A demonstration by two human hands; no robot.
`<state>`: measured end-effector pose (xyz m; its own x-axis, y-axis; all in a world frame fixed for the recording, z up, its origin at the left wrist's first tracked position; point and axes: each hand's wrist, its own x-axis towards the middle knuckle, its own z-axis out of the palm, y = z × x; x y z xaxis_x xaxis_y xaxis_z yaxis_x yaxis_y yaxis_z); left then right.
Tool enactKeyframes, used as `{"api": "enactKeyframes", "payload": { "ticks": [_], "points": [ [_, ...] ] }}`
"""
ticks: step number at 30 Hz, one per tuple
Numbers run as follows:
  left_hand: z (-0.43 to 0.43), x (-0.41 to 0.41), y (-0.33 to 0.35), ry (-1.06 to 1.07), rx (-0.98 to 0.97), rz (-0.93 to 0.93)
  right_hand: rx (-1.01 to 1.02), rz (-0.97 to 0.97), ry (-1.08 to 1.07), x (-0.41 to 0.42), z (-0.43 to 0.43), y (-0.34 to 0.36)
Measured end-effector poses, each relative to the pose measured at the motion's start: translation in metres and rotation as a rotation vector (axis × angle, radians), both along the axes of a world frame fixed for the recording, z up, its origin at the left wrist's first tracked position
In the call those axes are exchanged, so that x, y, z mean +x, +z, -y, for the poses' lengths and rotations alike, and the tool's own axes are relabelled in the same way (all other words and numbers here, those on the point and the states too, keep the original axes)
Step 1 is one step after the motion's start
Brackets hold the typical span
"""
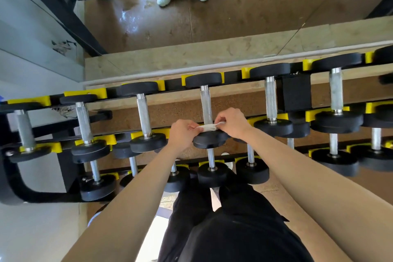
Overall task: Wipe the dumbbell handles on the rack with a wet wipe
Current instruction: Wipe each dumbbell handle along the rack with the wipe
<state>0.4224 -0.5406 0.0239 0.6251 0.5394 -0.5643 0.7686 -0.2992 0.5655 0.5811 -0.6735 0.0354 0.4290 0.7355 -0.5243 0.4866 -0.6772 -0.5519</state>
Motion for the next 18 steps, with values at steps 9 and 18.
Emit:
{"api": "enactKeyframes", "payload": {
  "ticks": [9,18],
  "points": [
    [-0.018,0.017,-0.006,-0.006,0.090,-0.288,-0.143,0.032,0.073,-0.004,-0.016,-0.009],
    [-0.011,0.027,-0.008,-0.135,0.047,-0.133,-0.195,0.052,-0.024,0.017,-0.004,-0.013]
  ]
}}
